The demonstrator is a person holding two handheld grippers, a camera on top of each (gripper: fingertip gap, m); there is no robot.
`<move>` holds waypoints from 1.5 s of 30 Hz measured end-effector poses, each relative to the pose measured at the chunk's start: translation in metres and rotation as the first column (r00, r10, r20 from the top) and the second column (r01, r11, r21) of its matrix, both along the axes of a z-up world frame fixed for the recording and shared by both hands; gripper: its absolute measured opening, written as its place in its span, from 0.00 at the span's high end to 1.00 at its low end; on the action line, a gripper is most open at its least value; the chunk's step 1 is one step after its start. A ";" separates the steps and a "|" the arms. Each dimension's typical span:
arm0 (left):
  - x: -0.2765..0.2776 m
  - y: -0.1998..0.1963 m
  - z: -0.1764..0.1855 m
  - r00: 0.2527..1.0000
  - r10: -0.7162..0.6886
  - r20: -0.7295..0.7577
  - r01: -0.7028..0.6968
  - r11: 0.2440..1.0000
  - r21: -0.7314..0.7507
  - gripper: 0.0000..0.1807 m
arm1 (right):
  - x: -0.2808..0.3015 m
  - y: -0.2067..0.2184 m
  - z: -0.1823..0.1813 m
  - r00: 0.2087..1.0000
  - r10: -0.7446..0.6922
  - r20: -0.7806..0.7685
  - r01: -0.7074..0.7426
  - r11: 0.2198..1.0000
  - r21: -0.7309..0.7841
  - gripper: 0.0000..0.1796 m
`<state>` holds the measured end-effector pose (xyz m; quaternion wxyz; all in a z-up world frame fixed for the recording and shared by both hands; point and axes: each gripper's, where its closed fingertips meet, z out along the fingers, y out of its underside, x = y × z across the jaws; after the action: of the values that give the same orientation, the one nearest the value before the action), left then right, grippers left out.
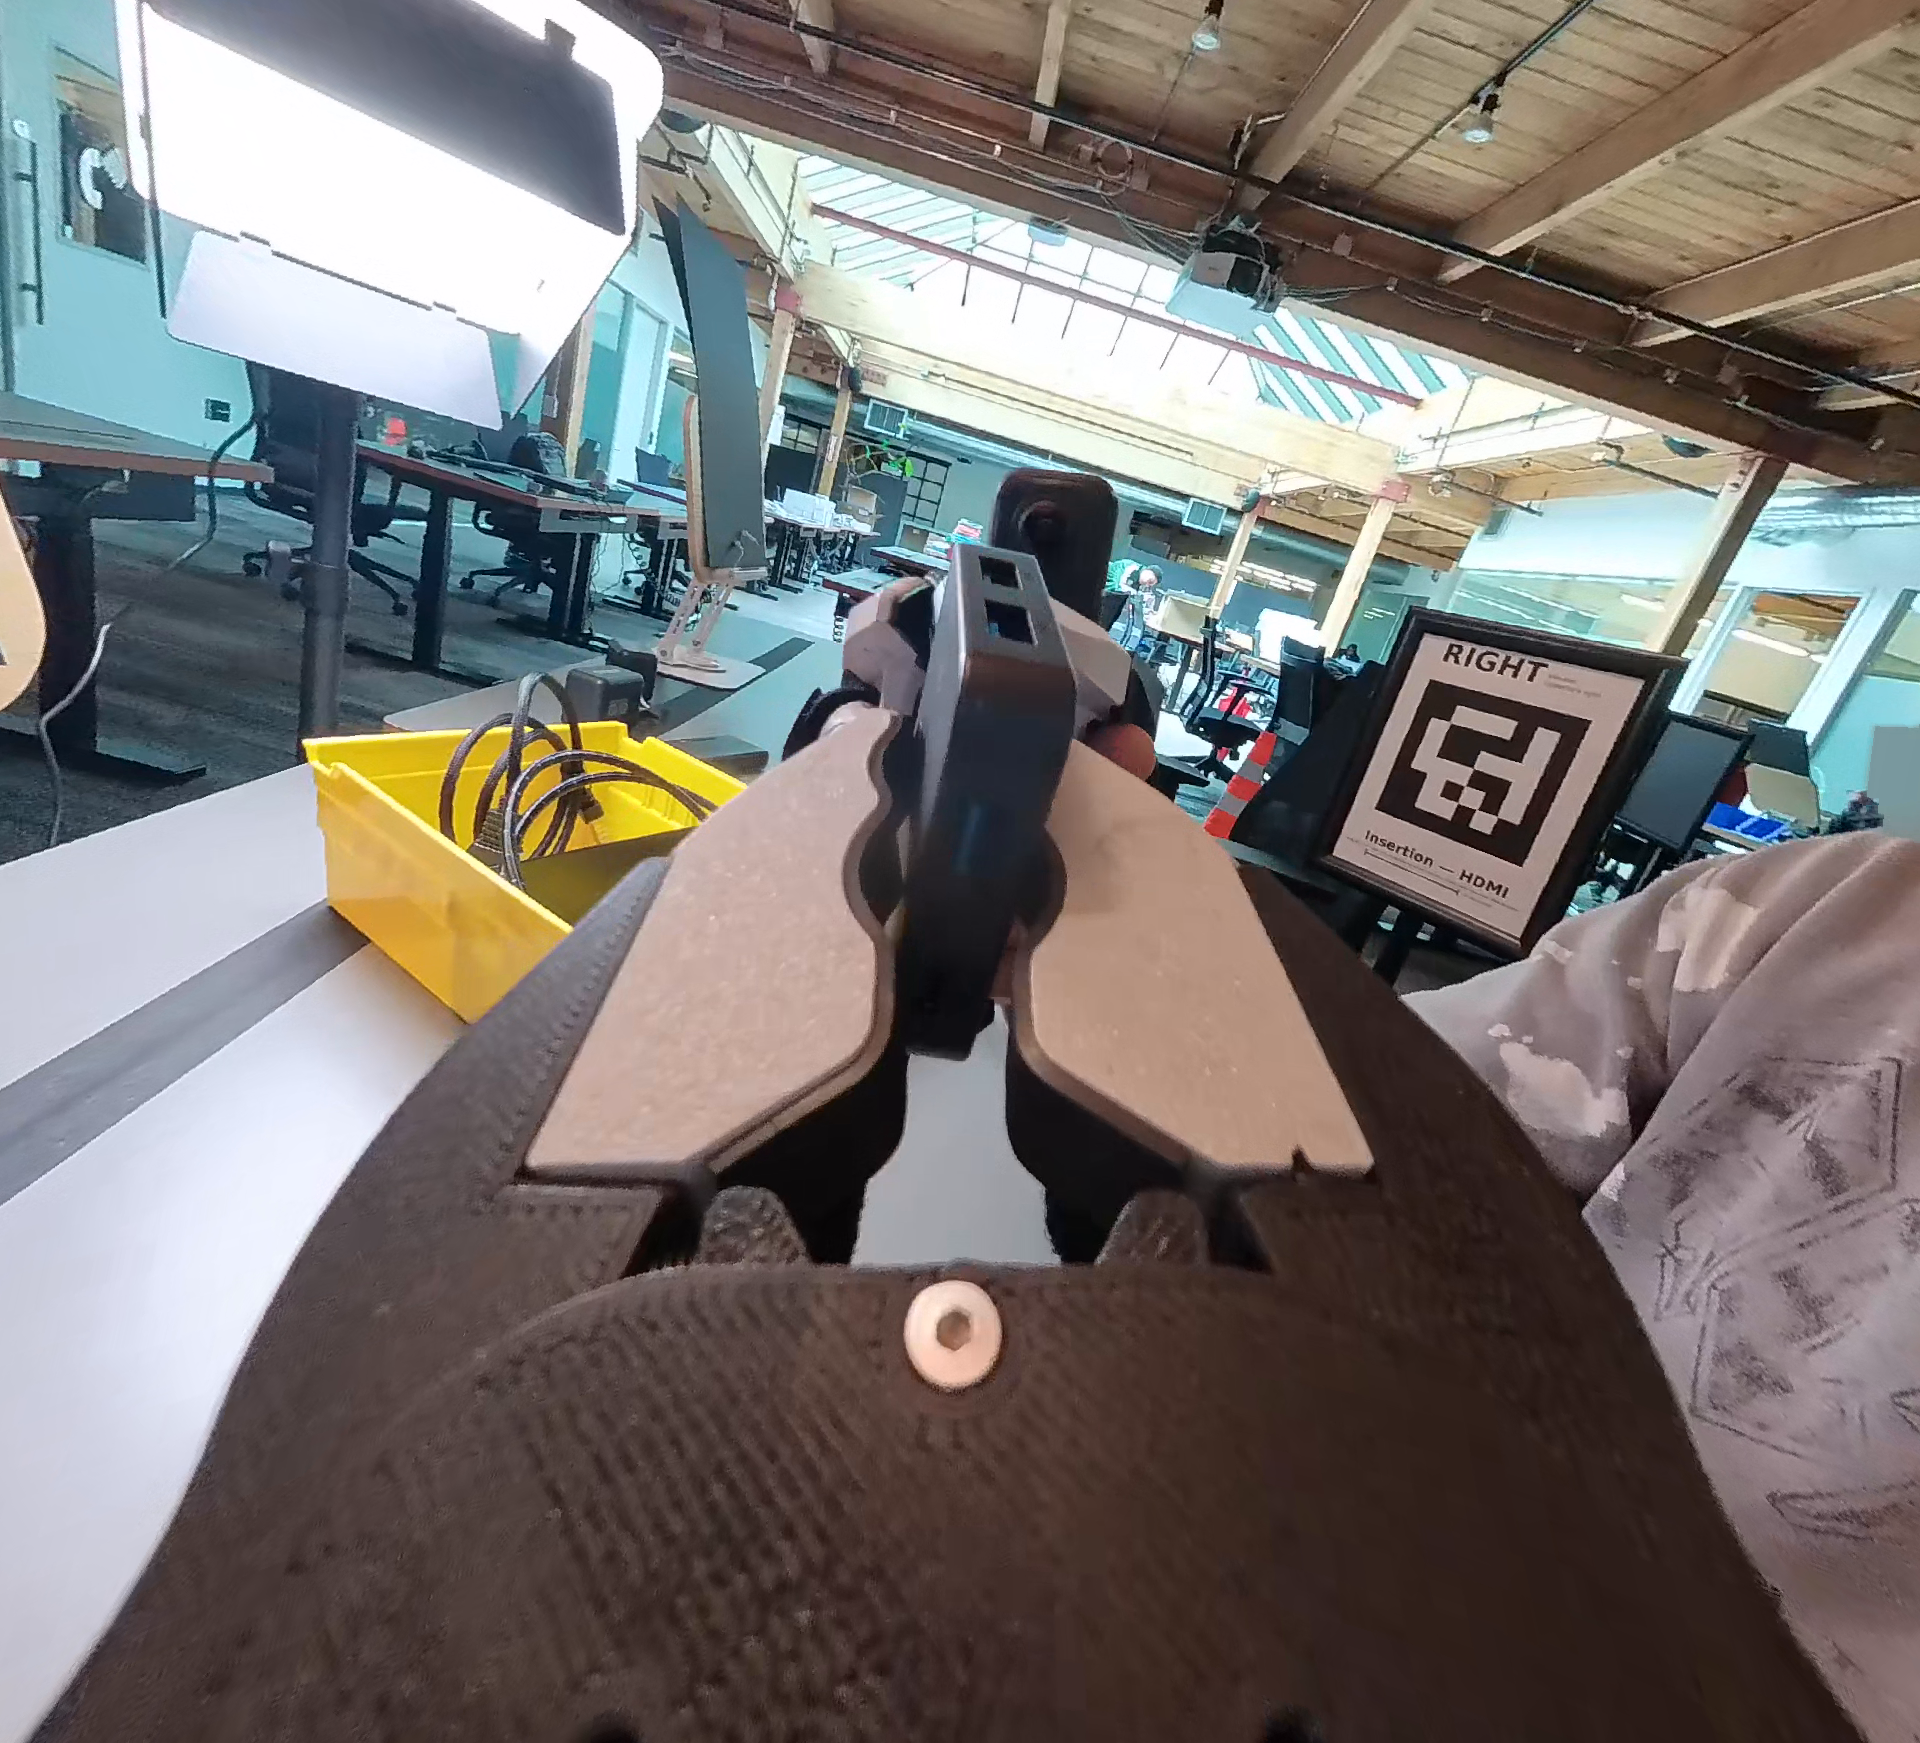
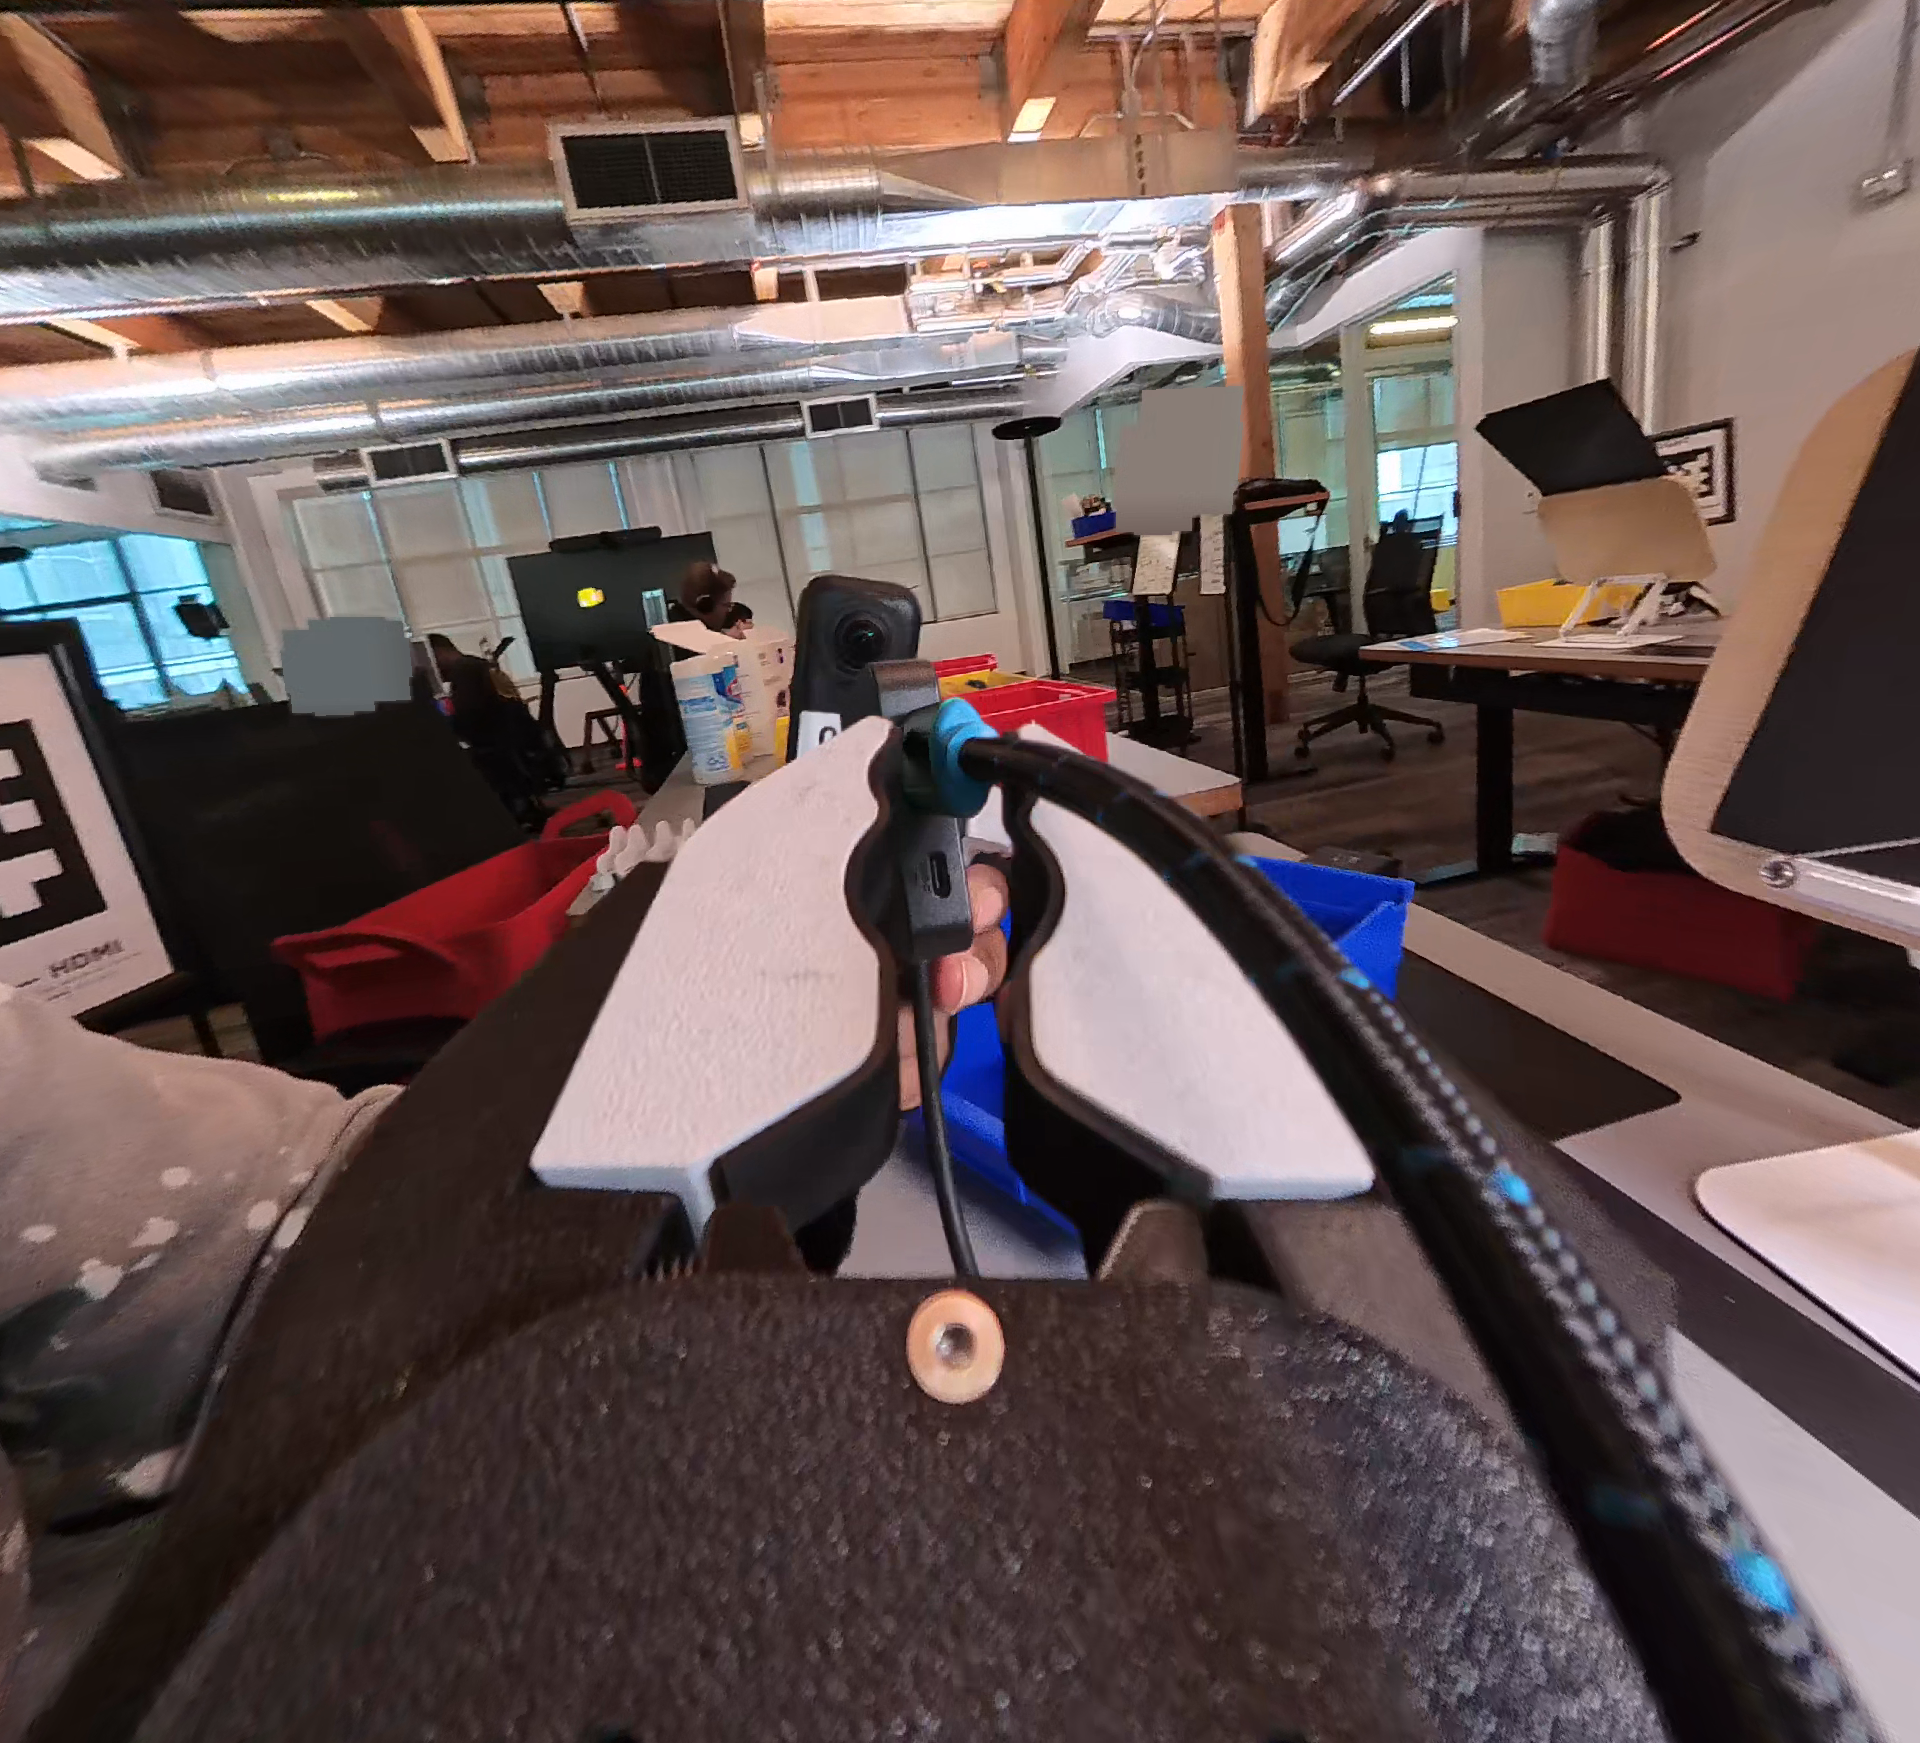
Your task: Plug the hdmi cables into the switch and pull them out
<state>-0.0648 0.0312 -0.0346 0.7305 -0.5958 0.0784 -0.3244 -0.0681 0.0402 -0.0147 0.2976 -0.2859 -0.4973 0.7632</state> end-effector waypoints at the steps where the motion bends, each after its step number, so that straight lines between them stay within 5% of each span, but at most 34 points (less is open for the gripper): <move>1: 0.001 -0.001 0.000 1.000 -0.006 -0.011 0.005 1.000 -0.001 0.90 | 0.002 -0.001 0.000 1.000 0.009 -0.001 -0.009 1.000 0.012 0.91; 16: 0.015 -0.008 0.003 0.962 0.075 -0.264 -0.059 0.996 0.069 0.91 | 0.020 -0.009 0.004 0.991 0.128 -0.042 -0.124 0.988 0.092 0.94; 18: -0.001 -0.014 0.011 0.971 0.130 -0.201 -0.107 0.987 0.123 0.92 | 0.037 0.027 0.028 0.985 0.097 -0.144 -0.105 0.993 -0.045 0.93; 20: -0.035 -0.039 0.028 0.985 0.147 -0.095 -0.129 0.976 0.178 0.92 | 0.058 0.071 0.041 0.986 -0.018 -0.167 0.013 0.999 -0.030 0.93; 25: -0.063 -0.055 0.033 0.927 0.307 -0.214 -0.279 0.948 0.151 0.92 | 0.060 0.126 0.034 0.937 -0.349 -0.017 0.348 0.928 0.133 0.93; 32: -0.060 -0.039 0.019 0.934 0.300 -0.191 -0.290 0.954 0.083 0.92 | 0.024 0.162 -0.020 0.832 -0.536 0.145 0.462 0.813 0.356 0.93; 40: -0.062 -0.036 0.014 0.910 0.317 -0.267 -0.313 0.948 0.061 0.92 | -0.031 0.210 -0.077 0.788 -0.576 0.216 0.183 0.555 0.812 0.92; 45: -0.060 -0.034 0.010 0.897 0.320 -0.305 -0.322 0.946 0.048 0.92 | -0.017 0.213 -0.172 0.802 -0.469 0.370 -0.205 0.365 0.908 0.92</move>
<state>-0.1243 -0.0028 -0.0241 0.7515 -0.6452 0.0917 -0.1025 -0.0848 0.2536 -0.1868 0.3031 -0.3279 -0.8726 0.1978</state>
